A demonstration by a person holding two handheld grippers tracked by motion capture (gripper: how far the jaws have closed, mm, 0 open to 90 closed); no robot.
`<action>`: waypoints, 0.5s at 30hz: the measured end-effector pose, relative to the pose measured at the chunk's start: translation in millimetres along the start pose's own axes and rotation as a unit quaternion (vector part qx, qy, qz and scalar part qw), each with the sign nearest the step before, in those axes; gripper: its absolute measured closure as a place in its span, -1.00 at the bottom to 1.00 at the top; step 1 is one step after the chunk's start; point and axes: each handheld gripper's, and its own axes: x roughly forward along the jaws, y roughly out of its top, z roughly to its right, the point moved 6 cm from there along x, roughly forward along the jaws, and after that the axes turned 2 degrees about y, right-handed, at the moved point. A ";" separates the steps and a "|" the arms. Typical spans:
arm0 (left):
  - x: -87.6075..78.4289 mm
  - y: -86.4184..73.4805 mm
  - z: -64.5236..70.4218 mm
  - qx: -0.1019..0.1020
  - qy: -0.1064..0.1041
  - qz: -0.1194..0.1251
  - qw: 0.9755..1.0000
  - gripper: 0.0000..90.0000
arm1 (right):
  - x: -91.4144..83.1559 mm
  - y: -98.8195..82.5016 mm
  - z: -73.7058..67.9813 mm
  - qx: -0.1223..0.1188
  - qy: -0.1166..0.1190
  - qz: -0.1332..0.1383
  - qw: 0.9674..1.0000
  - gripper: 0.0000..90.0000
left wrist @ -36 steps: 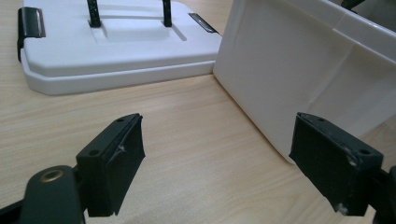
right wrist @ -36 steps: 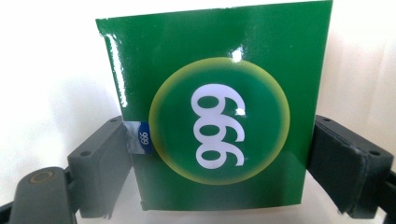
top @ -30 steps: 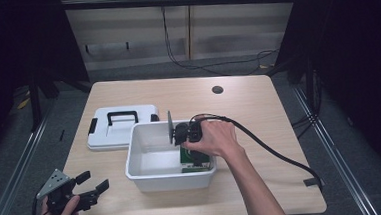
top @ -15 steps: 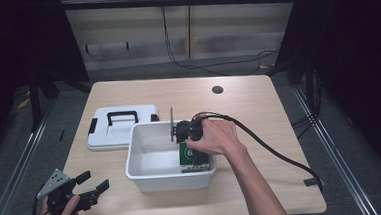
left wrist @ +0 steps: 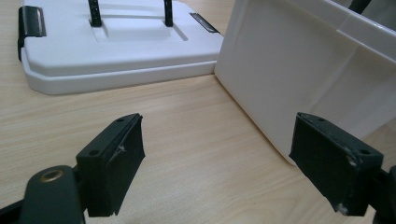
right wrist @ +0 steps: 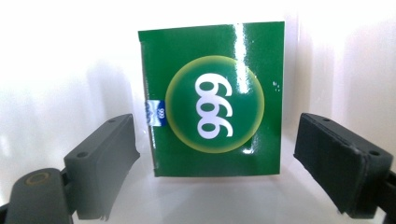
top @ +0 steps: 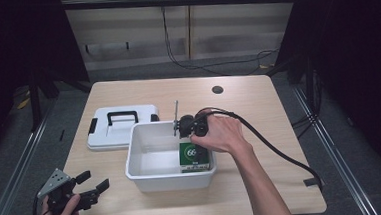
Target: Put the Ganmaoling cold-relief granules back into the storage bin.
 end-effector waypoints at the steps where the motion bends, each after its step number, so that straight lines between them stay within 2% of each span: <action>1: 0.3 -0.3 -0.1 0.000 0.000 0.000 1.000 -0.62 | -1.3 -1.2 -0.1 -0.002 0.002 0.001 1.000 -0.71; 6: 0.9 0.0 -0.5 0.000 0.002 -0.001 1.000 -0.62 | -5.1 -7.5 -0.1 0.008 0.004 0.024 1.000 -0.70; 8: 1.7 -0.5 0.2 -0.003 0.001 -0.002 1.000 -0.62 | -6.8 -9.3 -0.6 0.014 0.000 0.046 0.999 -0.70; 14: -0.8 -0.6 0.0 0.000 0.001 -0.001 1.000 -0.62 | -10.0 -15.1 1.6 0.027 -0.010 0.079 0.996 -0.67; 15: -1.3 -0.5 -0.3 0.002 0.002 -0.001 1.000 -0.62 | -11.1 -15.0 2.2 0.026 -0.009 0.092 0.995 -0.67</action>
